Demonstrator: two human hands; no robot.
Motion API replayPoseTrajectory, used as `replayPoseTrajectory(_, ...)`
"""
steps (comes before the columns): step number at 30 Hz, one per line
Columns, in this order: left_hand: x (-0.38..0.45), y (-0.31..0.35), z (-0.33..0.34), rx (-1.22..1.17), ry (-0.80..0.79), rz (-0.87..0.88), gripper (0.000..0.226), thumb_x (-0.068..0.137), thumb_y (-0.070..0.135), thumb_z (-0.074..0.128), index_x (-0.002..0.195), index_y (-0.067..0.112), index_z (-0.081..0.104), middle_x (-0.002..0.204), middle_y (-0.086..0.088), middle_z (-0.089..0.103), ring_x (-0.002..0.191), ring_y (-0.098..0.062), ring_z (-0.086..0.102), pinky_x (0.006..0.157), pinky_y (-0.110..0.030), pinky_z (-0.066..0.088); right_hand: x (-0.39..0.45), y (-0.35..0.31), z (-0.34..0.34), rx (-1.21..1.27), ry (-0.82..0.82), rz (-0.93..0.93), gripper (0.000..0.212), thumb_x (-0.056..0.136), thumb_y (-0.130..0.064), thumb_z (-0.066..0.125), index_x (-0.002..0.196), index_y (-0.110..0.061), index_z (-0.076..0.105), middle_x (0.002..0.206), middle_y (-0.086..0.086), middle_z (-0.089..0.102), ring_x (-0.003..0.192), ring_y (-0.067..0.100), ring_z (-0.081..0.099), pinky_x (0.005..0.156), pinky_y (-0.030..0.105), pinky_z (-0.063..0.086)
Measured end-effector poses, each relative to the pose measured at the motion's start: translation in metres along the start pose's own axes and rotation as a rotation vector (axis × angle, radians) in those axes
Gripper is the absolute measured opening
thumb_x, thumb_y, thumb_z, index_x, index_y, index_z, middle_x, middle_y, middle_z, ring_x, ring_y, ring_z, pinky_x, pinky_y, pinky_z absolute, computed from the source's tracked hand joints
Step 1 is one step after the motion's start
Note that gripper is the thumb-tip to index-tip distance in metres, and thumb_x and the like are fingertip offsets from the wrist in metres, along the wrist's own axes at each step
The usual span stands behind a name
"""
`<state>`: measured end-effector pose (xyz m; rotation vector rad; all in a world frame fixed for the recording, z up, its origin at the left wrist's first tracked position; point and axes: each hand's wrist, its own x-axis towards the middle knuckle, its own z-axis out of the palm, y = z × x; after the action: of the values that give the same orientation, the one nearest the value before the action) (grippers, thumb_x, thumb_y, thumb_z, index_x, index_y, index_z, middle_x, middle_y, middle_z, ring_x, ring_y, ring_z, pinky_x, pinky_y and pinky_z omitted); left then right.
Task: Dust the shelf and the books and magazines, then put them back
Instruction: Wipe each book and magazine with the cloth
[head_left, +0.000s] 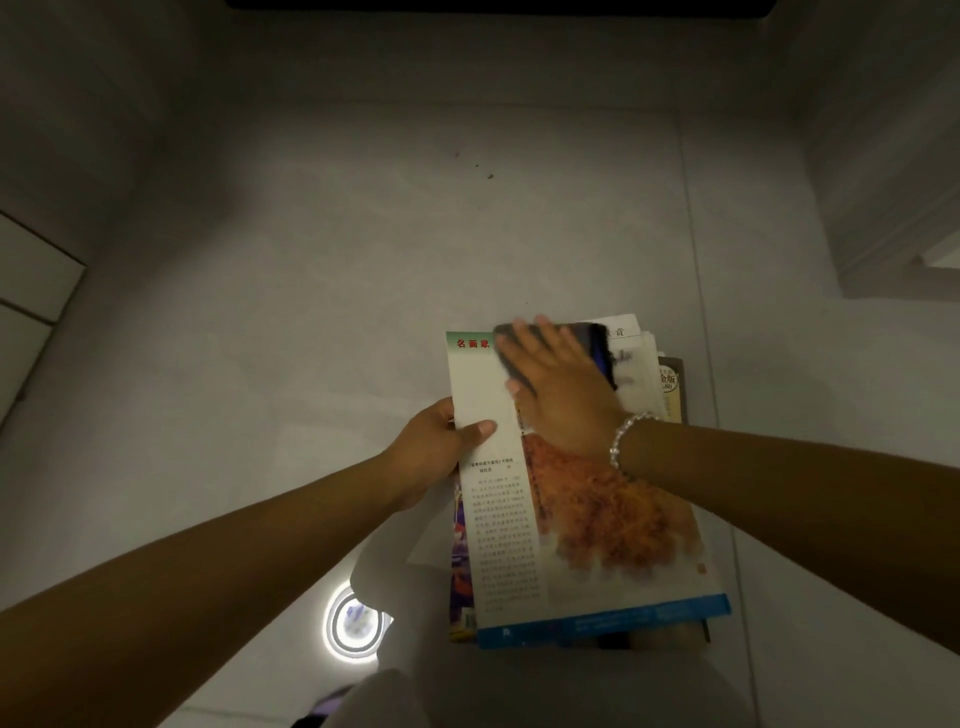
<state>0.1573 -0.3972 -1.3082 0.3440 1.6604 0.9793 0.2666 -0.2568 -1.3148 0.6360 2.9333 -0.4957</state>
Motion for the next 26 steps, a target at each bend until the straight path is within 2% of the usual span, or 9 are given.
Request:
replayPoseTrajectory(2,0.000,0.000,-0.002,-0.026,-0.023,-0.005,0.029,0.093,0.020,0.059,0.120,0.013,0.057,0.107,-0.008,0.071,0.096,-0.027,0.069,0.088,-0.050,0.054,-0.008,-0.001,0.000,0.011,-0.052,-0.188,0.053,0.102,-0.038,0.019,0.151,-0.027,0.002,0.155,-0.010,-0.009,0.140,0.008,-0.017,0.112,0.027,-0.017)
replayPoseTrajectory(4,-0.001,-0.001,-0.003,-0.048,-0.044,-0.015,0.030,0.093,0.019,0.059,0.122,0.012,0.057,0.108,-0.009,0.071,0.097,-0.027,0.069,0.089,-0.049,0.054,-0.005,0.015,-0.004,-0.012,-0.098,-0.223,0.052,0.102,-0.038,0.020,0.150,-0.030,0.000,0.152,-0.014,-0.011,0.139,0.005,-0.017,0.112,0.027,-0.015)
replayPoseTrajectory(8,-0.004,-0.001,-0.008,-0.126,-0.118,-0.058,0.031,0.096,0.017,0.052,0.127,0.013,0.055,0.115,-0.008,0.069,0.103,-0.025,0.067,0.088,-0.045,0.055,0.009,0.035,-0.009,-0.028,-0.014,0.099,0.055,0.102,-0.036,0.026,0.152,-0.023,0.006,0.160,0.000,0.002,0.146,0.017,-0.004,0.113,0.030,-0.008)
replayPoseTrajectory(10,-0.005,0.001,-0.011,-0.191,-0.164,-0.098,0.029,0.098,0.018,0.048,0.126,0.012,0.055,0.116,-0.010,0.068,0.105,-0.027,0.066,0.089,-0.046,0.054,0.007,0.024,-0.006,-0.030,0.002,0.129,0.055,0.103,-0.034,0.025,0.152,-0.021,0.006,0.159,0.002,0.001,0.146,0.020,-0.006,0.113,0.031,-0.010)
replayPoseTrajectory(14,-0.007,0.002,-0.013,-0.343,-0.184,-0.162,0.029,0.101,0.024,0.040,0.121,0.009,0.055,0.109,-0.013,0.070,0.097,-0.027,0.069,0.082,-0.040,0.058,-0.034,-0.005,0.007,0.007,-0.076,-0.251,0.052,0.102,-0.038,0.018,0.148,-0.029,-0.005,0.153,-0.011,-0.011,0.142,0.010,-0.018,0.111,0.027,-0.017)
replayPoseTrajectory(17,-0.008,0.000,-0.013,-0.390,-0.191,-0.169,0.030,0.102,0.023,0.039,0.123,0.009,0.054,0.110,-0.016,0.068,0.097,-0.029,0.068,0.083,-0.040,0.057,-0.046,0.020,0.007,-0.056,-0.151,-0.382,0.053,0.099,-0.043,0.015,0.147,-0.032,-0.003,0.154,-0.013,-0.007,0.142,0.004,-0.015,0.112,0.026,-0.016)
replayPoseTrajectory(20,-0.008,0.005,-0.015,-0.389,-0.238,-0.157,0.032,0.102,0.024,0.038,0.127,0.010,0.053,0.117,-0.018,0.066,0.104,-0.032,0.066,0.085,-0.043,0.056,-0.033,0.046,0.002,-0.044,-0.062,-0.216,0.053,0.099,-0.041,0.017,0.149,-0.028,0.006,0.157,-0.007,0.004,0.144,0.008,-0.005,0.116,0.029,-0.005)
replayPoseTrajectory(23,-0.005,0.015,-0.011,-0.351,-0.226,-0.140,0.030,0.103,0.021,0.038,0.126,0.011,0.053,0.112,-0.015,0.068,0.101,-0.031,0.067,0.081,-0.043,0.057,-0.024,0.043,0.004,-0.013,0.022,-0.052,0.055,0.098,-0.038,0.019,0.150,-0.023,0.015,0.158,-0.002,0.013,0.145,0.013,0.001,0.119,0.035,0.000)
replayPoseTrajectory(26,-0.001,0.018,-0.002,-0.368,-0.091,-0.148,0.031,0.103,0.014,0.037,0.128,0.007,0.053,0.102,-0.010,0.069,0.088,-0.023,0.068,0.073,-0.037,0.059,-0.036,0.016,0.008,0.041,-0.019,-0.130,0.051,0.100,-0.038,0.017,0.149,-0.028,0.006,0.155,-0.009,0.001,0.143,0.010,-0.009,0.119,0.037,-0.003)
